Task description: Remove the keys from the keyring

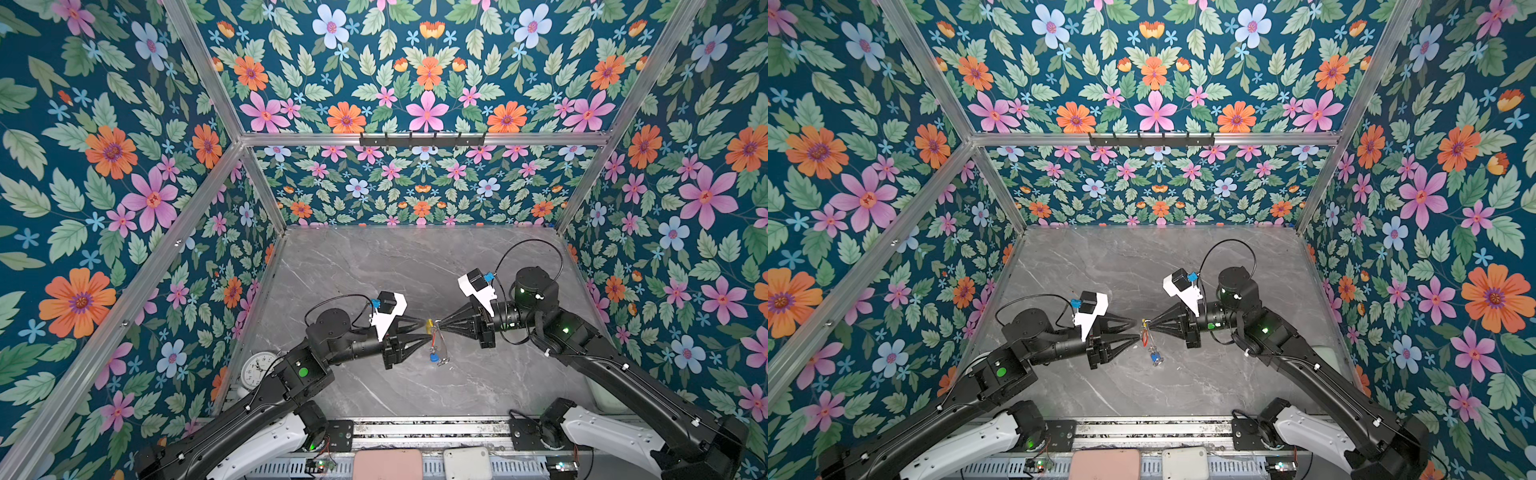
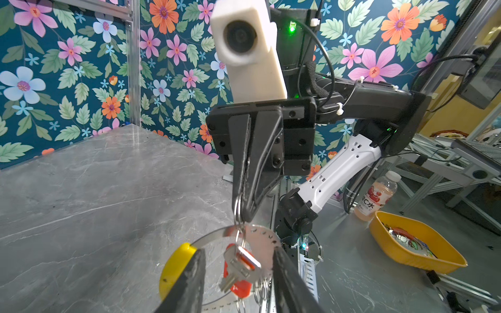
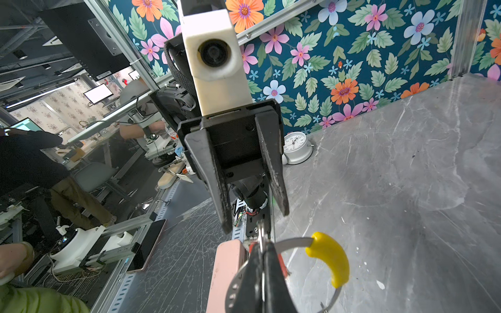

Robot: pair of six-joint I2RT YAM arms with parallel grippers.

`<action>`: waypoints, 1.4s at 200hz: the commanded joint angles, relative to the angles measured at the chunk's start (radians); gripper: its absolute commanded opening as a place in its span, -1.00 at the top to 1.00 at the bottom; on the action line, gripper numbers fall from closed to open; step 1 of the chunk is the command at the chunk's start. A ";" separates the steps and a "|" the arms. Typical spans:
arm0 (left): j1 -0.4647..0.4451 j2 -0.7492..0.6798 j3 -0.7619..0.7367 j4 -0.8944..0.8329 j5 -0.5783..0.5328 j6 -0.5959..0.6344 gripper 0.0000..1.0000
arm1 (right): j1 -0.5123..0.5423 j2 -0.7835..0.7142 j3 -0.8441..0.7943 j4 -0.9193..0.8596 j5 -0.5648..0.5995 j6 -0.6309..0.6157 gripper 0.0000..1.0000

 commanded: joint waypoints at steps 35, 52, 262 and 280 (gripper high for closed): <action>0.010 0.025 0.005 0.090 0.060 -0.014 0.37 | 0.000 -0.006 0.001 0.034 -0.023 0.009 1.00; 0.011 0.029 0.005 0.091 0.070 -0.015 0.53 | -0.001 -0.007 0.000 0.031 -0.019 0.007 1.00; 0.013 0.053 0.008 0.092 0.097 -0.038 1.00 | -0.001 -0.013 -0.004 0.076 -0.008 0.034 1.00; 0.012 0.066 0.006 0.101 0.104 -0.042 1.00 | 0.000 -0.011 -0.005 0.091 -0.022 0.042 1.00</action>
